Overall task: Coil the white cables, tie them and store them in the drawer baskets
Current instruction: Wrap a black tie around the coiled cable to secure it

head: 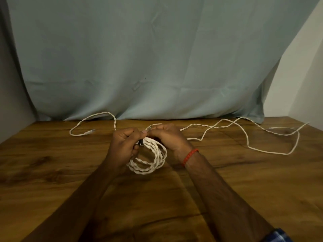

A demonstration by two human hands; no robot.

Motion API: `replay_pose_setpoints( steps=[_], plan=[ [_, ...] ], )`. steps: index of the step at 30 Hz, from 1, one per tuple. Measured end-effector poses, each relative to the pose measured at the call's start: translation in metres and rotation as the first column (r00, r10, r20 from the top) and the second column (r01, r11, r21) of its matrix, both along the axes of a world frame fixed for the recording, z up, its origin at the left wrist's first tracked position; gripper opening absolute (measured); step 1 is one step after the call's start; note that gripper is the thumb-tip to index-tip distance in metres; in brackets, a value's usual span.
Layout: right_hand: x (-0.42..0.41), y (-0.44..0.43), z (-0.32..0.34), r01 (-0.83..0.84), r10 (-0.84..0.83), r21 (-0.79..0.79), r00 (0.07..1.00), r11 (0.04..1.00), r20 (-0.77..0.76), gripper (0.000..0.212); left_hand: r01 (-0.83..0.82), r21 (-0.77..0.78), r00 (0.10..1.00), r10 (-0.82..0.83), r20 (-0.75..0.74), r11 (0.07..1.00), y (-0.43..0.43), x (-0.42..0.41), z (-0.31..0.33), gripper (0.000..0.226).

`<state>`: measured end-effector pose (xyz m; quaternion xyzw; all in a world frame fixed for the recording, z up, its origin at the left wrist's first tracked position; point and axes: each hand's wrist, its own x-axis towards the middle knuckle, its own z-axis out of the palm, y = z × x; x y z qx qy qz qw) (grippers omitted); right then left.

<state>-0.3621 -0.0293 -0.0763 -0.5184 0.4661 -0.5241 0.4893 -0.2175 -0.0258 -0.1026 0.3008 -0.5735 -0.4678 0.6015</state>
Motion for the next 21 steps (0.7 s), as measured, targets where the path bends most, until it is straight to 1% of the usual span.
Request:
replay_pose_setpoints(
  steps=[4, 5, 7, 10, 12, 13, 15, 17, 19, 20, 21],
  plan=[
    [0.002, 0.002, -0.003, 0.026, -0.026, -0.017, 0.999, 1.000, -0.027, 0.031, -0.024, 0.023, 0.999, 0.025, -0.026, 0.999, -0.002, 0.000, -0.001, 0.050],
    [0.002, 0.002, -0.003, 0.030, -0.030, -0.011, 0.999, 0.999, -0.012, 0.029, -0.033, 0.025, 0.999, 0.034, -0.031, 0.999, -0.002, 0.000, -0.001, 0.048],
    [0.001, 0.001, -0.003, 0.048, -0.048, 0.013, 0.999, 0.999, 0.020, 0.024, -0.056, 0.026, 0.997, 0.057, -0.044, 0.998, -0.003, 0.001, -0.002, 0.037],
    [-0.001, 0.000, -0.004, 0.063, -0.063, 0.019, 0.998, 0.998, 0.002, 0.015, -0.073, 0.014, 0.996, 0.074, -0.051, 0.997, -0.001, 0.000, -0.001, 0.017],
    [-0.002, -0.001, -0.005, 0.062, -0.062, 0.001, 0.998, 0.998, -0.002, 0.008, -0.061, 0.005, 0.996, 0.061, -0.059, 0.998, 0.000, -0.001, 0.000, 0.011],
    [-0.002, -0.001, -0.004, 0.063, -0.063, -0.010, 0.998, 0.998, 0.003, 0.007, -0.057, -0.003, 0.996, 0.056, -0.064, 0.998, -0.001, -0.001, 0.000, 0.011],
    [-0.002, 0.000, -0.004, 0.073, -0.072, -0.029, 0.997, 0.997, 0.028, 0.013, -0.058, -0.036, 0.997, 0.056, -0.059, 0.998, -0.002, -0.001, -0.001, 0.014],
    [-0.003, 0.001, -0.002, 0.081, -0.078, -0.049, 0.995, 0.996, 0.058, 0.015, -0.063, -0.051, 0.998, 0.062, -0.020, 0.997, -0.003, -0.002, -0.002, 0.013],
    [-0.004, 0.002, 0.001, 0.078, -0.071, -0.057, 0.992, 0.995, 0.102, 0.006, -0.044, -0.033, 0.999, 0.044, -0.016, 0.998, -0.002, -0.004, -0.003, 0.005],
    [-0.004, 0.003, 0.003, 0.076, -0.068, -0.057, 0.989, 0.995, 0.129, 0.007, -0.029, -0.013, 0.999, 0.028, -0.034, 1.000, -0.001, -0.005, -0.002, 0.005],
    [-0.004, 0.005, 0.006, 0.074, -0.065, -0.059, 0.987, 0.995, 0.145, 0.010, -0.013, 0.004, 0.999, 0.013, -0.052, 1.000, -0.001, -0.006, -0.002, 0.010]
  ],
)
